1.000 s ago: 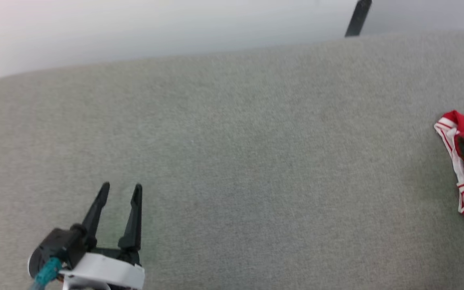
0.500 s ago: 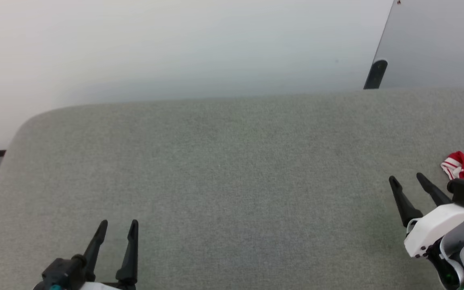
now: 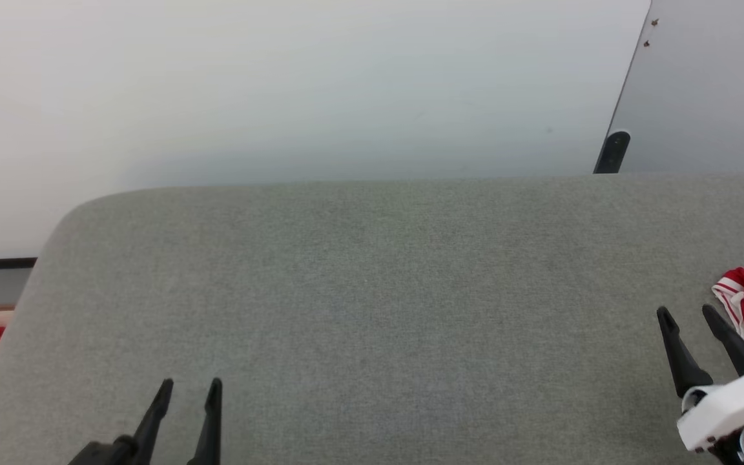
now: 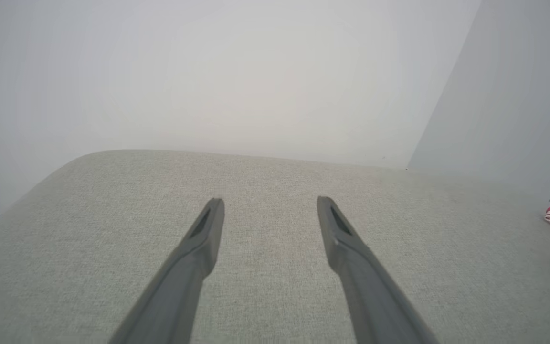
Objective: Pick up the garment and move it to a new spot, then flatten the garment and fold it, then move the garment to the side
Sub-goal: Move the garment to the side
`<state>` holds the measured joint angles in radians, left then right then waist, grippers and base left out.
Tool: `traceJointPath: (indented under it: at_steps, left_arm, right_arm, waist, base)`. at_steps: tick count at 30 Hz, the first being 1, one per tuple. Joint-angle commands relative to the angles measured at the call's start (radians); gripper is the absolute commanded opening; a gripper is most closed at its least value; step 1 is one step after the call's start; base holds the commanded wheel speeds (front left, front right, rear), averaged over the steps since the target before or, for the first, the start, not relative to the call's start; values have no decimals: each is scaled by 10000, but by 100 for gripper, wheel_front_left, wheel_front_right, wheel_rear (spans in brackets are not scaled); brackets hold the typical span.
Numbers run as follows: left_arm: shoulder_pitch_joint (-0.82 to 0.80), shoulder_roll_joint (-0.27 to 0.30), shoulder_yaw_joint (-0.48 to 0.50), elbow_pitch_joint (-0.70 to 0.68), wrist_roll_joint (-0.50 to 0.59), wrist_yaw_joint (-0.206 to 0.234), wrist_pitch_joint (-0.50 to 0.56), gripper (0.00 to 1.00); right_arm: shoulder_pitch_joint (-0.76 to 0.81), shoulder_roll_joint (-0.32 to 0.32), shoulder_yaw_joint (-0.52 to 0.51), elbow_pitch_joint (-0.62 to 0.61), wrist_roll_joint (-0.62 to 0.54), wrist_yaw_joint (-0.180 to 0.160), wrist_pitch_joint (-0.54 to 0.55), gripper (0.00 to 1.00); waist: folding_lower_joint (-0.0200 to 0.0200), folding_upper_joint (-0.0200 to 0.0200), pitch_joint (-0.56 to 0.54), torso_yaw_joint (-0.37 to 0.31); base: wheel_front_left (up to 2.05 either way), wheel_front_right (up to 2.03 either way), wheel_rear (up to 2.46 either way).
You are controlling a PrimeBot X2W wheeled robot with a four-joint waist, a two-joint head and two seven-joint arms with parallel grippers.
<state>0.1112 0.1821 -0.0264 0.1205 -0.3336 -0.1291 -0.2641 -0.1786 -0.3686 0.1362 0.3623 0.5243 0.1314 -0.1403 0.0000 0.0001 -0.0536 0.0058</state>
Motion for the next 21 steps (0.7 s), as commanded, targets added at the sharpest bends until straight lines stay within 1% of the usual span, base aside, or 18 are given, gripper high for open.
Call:
traceJointPath:
  at_steps: [1,5,12,21]
  left_arm:
    - [177,20,56,-63,-52,-27,7,100]
    - [581,12,143,-350,-47,-12,8,100]
    - [1004,25,231,-811,-75,154,10,100]
    - [925,61,122,-923,-93,228,132,100]
  right_arm:
    - [240,10,-122,-178,-62,-18,37,100]
    - [956,110,-611,-958,-198,-16,273,100]
    - [2023,566,-1615,-2227,-579,-16,786,100]
    - [2358,1010,-2032,-3050,-915,-16,1259,100]
  waist:
    - [0,-1,-22,45]
    - [0,-1,-36,145]
    - [0,-1,-15,282]
    - [0,-1,11,220]
  base:
    - [0,0,0]
    - [0,0,0]
    - [0,0,0]
    - [0,0,0]
